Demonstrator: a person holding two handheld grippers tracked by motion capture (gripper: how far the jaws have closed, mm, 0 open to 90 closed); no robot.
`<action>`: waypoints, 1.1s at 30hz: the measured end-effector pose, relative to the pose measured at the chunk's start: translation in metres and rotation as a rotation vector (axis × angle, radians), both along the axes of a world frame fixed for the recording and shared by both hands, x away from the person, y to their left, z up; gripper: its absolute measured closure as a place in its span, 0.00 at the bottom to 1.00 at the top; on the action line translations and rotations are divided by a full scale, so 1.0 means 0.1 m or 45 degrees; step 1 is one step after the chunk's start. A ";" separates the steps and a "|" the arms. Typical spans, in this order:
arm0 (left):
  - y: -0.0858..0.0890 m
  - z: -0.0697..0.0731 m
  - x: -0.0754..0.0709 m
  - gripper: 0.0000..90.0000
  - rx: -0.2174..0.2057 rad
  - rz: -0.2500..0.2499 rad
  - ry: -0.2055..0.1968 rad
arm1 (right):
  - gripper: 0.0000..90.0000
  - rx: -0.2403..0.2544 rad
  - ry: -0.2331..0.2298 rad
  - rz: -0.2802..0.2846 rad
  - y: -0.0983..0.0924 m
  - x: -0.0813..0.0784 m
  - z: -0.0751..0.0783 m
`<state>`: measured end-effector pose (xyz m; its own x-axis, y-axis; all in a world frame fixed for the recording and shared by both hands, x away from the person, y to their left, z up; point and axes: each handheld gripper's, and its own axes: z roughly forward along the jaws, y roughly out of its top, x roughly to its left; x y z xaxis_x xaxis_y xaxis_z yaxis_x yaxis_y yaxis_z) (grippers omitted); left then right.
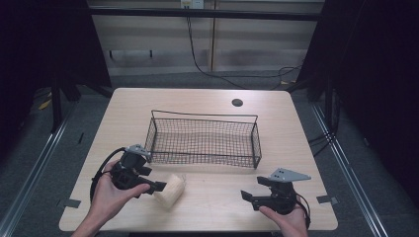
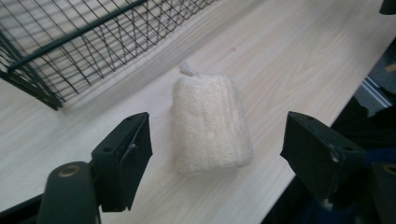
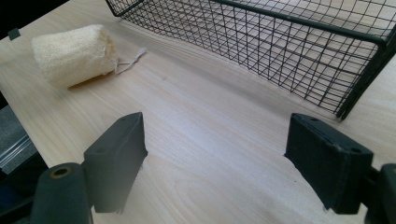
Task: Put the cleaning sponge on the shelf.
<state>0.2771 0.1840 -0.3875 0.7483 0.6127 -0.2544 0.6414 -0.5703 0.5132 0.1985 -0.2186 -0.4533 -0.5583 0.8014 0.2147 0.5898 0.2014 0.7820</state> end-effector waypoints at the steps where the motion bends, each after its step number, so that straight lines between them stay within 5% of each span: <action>1: 0.00 0.00 0.00 0.25 0.000 0.000 0.000 | 0.22 -0.001 -0.004 0.006 0.00 0.00 0.00; 8: -0.11 -0.01 0.08 0.19 0.103 -0.035 0.084 | 0.22 -0.003 0.010 0.011 0.02 0.02 -0.01; 22: -0.42 -0.07 0.17 0.24 0.255 -0.066 0.157 | 0.22 -0.013 0.023 0.016 0.02 0.02 -0.02; 33: -0.52 -0.19 0.25 0.23 0.304 -0.072 0.213 | 0.21 -0.009 0.031 0.008 0.02 0.02 -0.03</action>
